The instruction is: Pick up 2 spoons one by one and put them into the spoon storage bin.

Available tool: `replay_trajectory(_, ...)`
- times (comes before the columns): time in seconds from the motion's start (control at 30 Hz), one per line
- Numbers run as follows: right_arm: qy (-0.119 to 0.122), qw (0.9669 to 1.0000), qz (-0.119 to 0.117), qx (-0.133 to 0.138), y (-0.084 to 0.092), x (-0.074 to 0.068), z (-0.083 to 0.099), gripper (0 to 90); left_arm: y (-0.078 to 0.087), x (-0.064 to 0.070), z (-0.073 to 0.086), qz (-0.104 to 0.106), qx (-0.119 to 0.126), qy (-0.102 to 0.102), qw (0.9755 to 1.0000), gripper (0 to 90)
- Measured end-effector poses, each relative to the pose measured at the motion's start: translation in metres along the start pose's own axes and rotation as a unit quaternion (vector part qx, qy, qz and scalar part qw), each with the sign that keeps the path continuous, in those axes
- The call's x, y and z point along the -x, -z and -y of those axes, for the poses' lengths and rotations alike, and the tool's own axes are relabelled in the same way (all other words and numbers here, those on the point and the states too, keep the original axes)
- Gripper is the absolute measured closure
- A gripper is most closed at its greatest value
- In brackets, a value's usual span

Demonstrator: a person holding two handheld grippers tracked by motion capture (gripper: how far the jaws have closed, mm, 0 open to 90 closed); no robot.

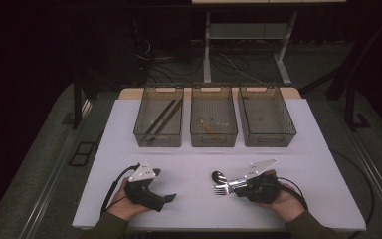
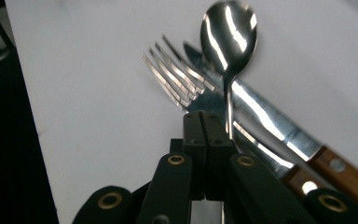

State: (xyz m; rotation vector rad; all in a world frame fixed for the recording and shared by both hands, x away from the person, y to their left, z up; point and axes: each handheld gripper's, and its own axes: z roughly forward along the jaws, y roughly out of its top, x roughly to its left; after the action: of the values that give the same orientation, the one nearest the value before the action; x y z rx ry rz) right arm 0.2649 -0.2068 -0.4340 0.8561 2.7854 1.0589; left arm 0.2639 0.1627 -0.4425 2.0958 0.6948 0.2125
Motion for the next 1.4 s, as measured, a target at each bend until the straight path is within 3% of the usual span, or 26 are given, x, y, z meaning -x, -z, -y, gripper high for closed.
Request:
replay_trajectory(0.27,-0.033,0.9984,-0.001,0.045,-0.007,0.017,-0.019,64.8,-0.001,0.0,0.0,0.0,-0.003,-0.002,1.0,0.0)
replay_trajectory(0.47,-0.04,0.998,-0.007,0.048,-0.024,0.029,-0.035,57.8,0.0,0.0,0.0,0.0,-0.004,-0.002,1.0,0.0)
replay_trajectory(0.87,-0.04,0.9985,-0.001,0.037,-0.041,0.029,-0.04,55.4,0.0,0.0,0.0,0.002,0.0,-0.002,1.0,0.0)
replay_trajectory(1.0,-0.021,0.9993,0.008,0.028,-0.045,0.025,-0.04,55.6,0.0,0.0,0.0,0.001,-0.001,-0.003,1.0,0.0)
replay_trajectory(1.23,0.008,0.9989,0.039,0.023,-0.046,0.018,-0.04,62.2,-0.001,0.001,0.0,0.001,-0.001,-0.003,1.0,0.0)
replay_trajectory(1.4,0.01,0.9989,0.039,0.025,-0.046,0.018,-0.04,68.2,0.0,0.001,0.0,0.001,-0.001,-0.004,1.0,0.0)
